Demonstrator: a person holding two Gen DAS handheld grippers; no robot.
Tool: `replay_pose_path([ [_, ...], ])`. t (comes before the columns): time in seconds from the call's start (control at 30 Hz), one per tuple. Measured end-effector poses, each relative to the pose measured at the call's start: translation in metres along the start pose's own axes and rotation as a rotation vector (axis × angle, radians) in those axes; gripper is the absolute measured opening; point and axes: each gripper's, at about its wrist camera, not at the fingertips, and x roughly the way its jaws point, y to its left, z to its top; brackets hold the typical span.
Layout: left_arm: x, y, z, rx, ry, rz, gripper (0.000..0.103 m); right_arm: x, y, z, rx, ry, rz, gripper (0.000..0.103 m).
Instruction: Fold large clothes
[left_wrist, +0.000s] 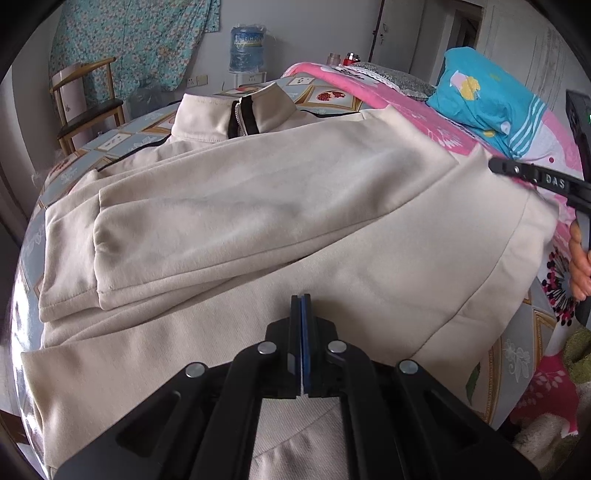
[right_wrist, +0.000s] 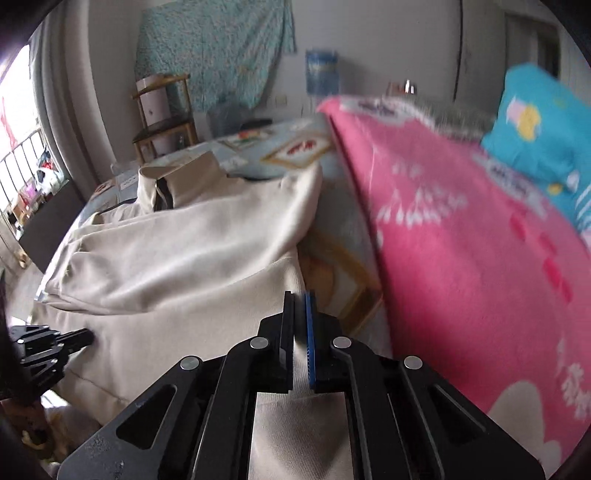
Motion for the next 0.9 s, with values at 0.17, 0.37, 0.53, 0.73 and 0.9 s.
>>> replay_pose_path([
  [0.17, 0.001, -0.002, 0.001, 0.023, -0.003, 0.010, 0.001, 0.061, -0.011, -0.014, 0.003, 0.127, -0.064, 0.007],
  [0.37, 0.002, -0.002, 0.001, 0.027, 0.000, 0.010, 0.001, 0.029, -0.022, -0.004, 0.059, 0.071, -0.106, 0.028],
  [0.53, 0.002, -0.003, 0.002, 0.031, 0.004, 0.009, 0.001, -0.025, -0.016, -0.002, 0.053, 0.000, 0.023, 0.032],
  [0.73, 0.002, -0.002, 0.002, 0.030, 0.003, 0.005, 0.001, -0.007, 0.024, -0.042, -0.082, 0.156, 0.095, 0.030],
  [0.9, 0.003, -0.001, 0.002, 0.042, 0.005, -0.007, 0.001, 0.015, -0.006, -0.053, 0.071, 0.209, 0.126, 0.015],
])
